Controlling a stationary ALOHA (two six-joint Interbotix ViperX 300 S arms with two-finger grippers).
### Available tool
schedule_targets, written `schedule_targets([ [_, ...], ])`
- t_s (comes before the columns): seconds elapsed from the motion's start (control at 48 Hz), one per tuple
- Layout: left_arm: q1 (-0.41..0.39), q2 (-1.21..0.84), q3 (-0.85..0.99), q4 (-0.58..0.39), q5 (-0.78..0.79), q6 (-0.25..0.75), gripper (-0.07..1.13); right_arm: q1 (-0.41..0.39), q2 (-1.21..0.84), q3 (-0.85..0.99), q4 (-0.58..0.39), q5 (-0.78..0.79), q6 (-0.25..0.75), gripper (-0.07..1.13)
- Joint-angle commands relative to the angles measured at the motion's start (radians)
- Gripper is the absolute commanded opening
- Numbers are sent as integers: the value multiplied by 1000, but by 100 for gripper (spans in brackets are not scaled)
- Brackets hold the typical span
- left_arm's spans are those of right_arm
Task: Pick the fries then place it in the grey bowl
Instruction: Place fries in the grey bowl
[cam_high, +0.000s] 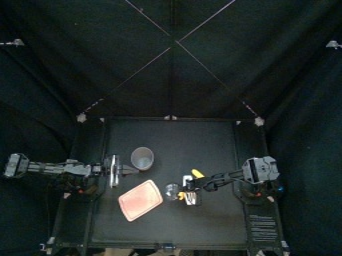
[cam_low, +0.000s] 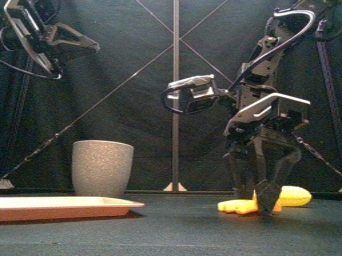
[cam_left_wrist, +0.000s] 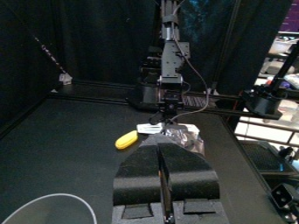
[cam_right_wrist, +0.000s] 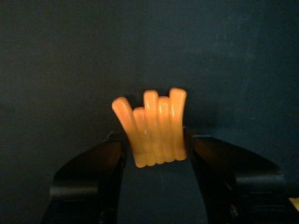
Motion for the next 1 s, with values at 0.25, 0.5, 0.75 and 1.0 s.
schedule_targets([
  [0.25, 6, 0, -14, 2, -9, -2, 3, -26, -107, -91, 23, -41, 21, 61],
  [0.5, 5, 0, -15, 0, -34, 0, 3, -175, -166, -161, 15, -365, 23, 61],
  [0.75, 8, 2, -21, 25, -92, 5, 3, -305, -86, -212, 44, -670, 25, 61],
  [1.0, -2, 0, -2, 35, -118, 2, 3, -313, 72, -382, 83, -724, 25, 61],
])
